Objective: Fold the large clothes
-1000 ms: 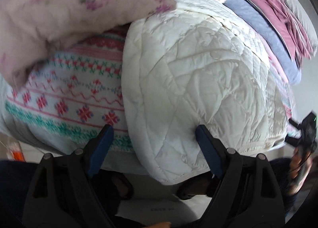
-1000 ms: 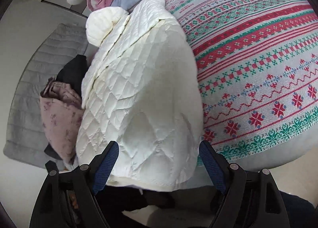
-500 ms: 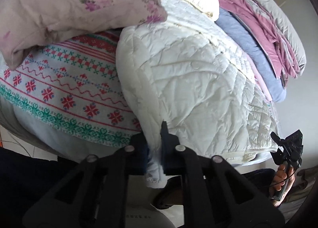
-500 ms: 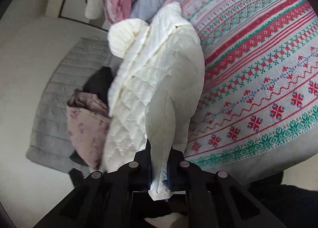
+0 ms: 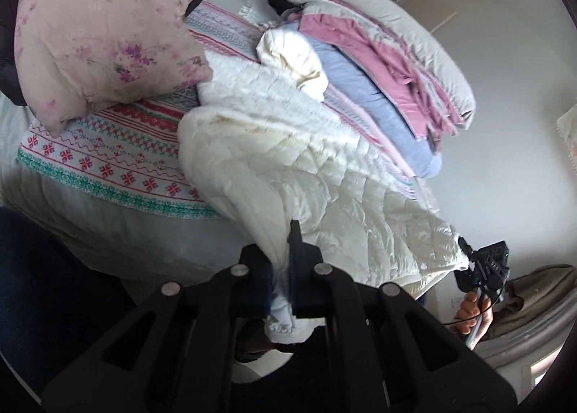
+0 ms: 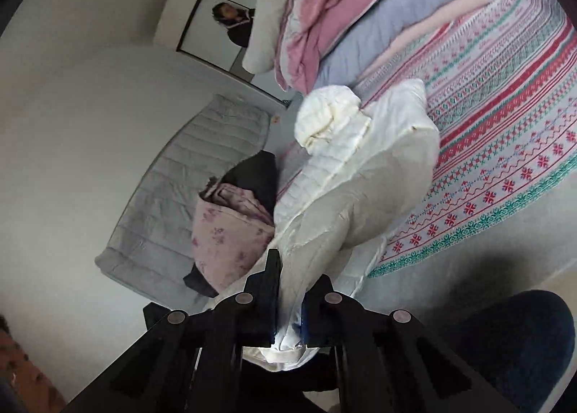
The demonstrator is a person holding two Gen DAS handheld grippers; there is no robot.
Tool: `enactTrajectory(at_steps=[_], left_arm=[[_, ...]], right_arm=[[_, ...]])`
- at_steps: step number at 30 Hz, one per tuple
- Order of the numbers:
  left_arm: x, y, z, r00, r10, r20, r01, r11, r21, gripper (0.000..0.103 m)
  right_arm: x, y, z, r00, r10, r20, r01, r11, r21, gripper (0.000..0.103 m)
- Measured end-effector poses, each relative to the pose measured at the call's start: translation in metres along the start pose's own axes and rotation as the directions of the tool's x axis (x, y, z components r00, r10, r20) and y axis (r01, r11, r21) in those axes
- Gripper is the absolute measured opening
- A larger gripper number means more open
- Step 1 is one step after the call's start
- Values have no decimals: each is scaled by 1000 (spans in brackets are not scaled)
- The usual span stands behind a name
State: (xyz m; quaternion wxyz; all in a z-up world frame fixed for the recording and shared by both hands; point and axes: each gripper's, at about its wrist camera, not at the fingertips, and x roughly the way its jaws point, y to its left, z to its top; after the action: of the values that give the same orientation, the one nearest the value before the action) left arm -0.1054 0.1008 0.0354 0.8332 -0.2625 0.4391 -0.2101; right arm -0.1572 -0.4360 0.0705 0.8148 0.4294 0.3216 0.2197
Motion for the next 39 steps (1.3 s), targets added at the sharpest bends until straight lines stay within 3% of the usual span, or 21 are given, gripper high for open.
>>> enactTrajectory(at_steps=[5, 11, 15, 20, 25, 31, 36, 39], left_arm=[[-20, -7, 5, 999, -44, 24, 44, 999, -16, 8], [-42, -29, 21, 993, -77, 87, 74, 997, 29, 7], [-23, -22, 42, 996, -73, 52, 73, 997, -5, 8], [-3, -11, 55, 997, -80, 11, 80, 997, -16, 8], [4, -8, 75, 996, -86, 24, 87, 996, -30, 8], [22, -28, 133, 994, -75, 82, 75, 997, -6, 8], [66, -35, 213, 994, -42, 100, 47, 998, -47, 8], [103, -37, 261, 995, 12, 101, -7, 998, -59, 8]], right_arm=[[-29, 12, -9, 997, 56, 50, -55, 998, -24, 8], [-46, 23, 3, 989, 94, 113, -88, 994, -63, 8], [-29, 5, 13, 997, 25, 77, -24, 1000, -17, 8], [-16, -8, 20, 996, 55, 70, -55, 998, 6, 9], [-5, -3, 39, 995, 63, 83, -62, 998, -8, 9], [29, 12, 89, 990, 75, 122, -70, 997, -44, 9], [78, 2, 160, 987, 56, 150, -58, 998, 7, 9], [125, -9, 215, 989, 2, 146, -8, 999, 37, 9]])
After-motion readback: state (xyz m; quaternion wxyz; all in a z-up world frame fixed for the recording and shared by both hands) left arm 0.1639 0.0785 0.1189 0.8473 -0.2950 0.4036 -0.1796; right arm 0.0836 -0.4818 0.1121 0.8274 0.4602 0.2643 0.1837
